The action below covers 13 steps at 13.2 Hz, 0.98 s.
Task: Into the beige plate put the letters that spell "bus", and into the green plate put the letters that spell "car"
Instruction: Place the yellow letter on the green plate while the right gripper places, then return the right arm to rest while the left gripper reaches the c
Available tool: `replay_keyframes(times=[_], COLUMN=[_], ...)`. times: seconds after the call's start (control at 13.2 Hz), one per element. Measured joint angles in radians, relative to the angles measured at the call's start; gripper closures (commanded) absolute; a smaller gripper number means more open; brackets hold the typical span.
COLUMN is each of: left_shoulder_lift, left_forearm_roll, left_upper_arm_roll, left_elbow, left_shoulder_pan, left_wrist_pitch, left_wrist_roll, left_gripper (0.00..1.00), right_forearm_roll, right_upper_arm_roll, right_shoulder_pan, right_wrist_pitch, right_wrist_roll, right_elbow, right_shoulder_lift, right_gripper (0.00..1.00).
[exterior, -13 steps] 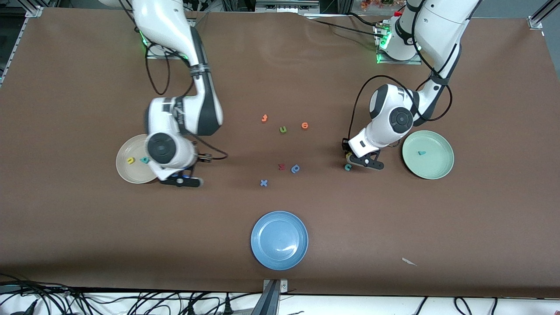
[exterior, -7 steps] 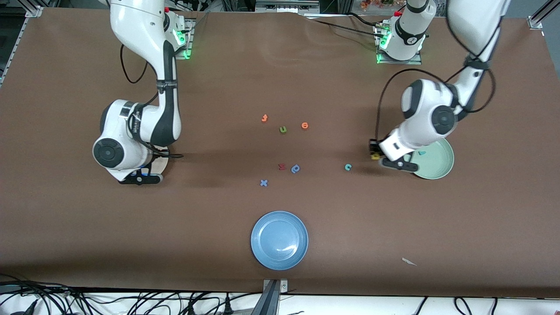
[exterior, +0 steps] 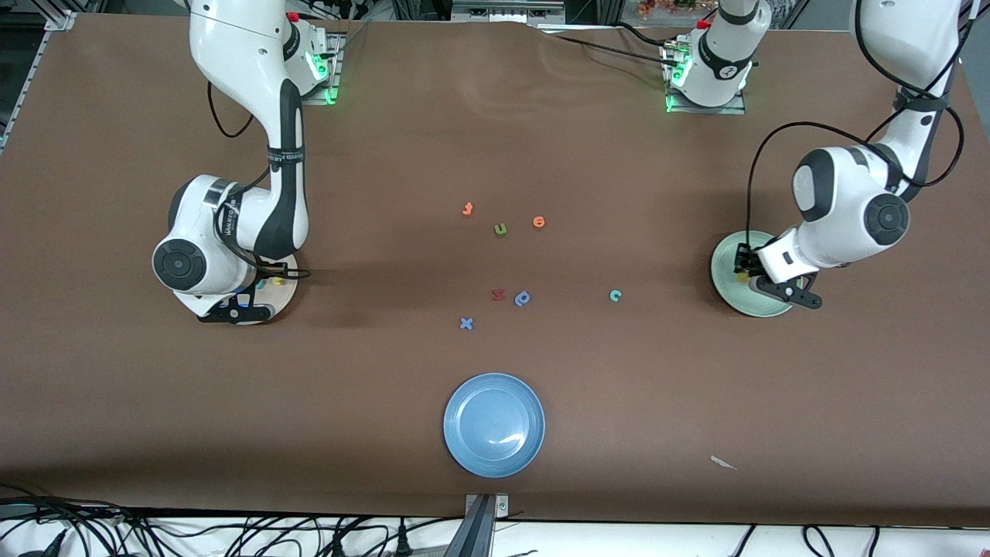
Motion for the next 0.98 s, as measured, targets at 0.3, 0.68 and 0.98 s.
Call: replay_keyframes(times=[0.3,0.68,0.98], left_shoulder_lift=[0.005,0.005,0.005], left_forearm_roll=[0.0,0.0,-0.007], left_upper_arm_roll=[0.002,0.001,-0.055], left_elbow=[-0.004,-0.003,0.012], left_shoulder_pan=[-0.003,-0.005,-0.014], left_wrist_pitch=[0.0,0.0,0.001], left_wrist_roll=[0.013,0.014,-0.033], left_gripper=[0.35,0.32,0.32], right_forearm_roll=[0.001,0.05,0.113], right_upper_arm_roll=[-0.091,-0.174,-0.218], right_shoulder_pan=[0.0,-0.079,-0.156], right_wrist_pitch=[-0.105,-0.35,-0.494], right_wrist_roll=[0.0,0.0,-0.008], right_elbow=[0.131,0.369,0.488], right_shoulder_lift=[-0.003,-0.017,-0.019], right_gripper=[0.0,0.01,0.01])
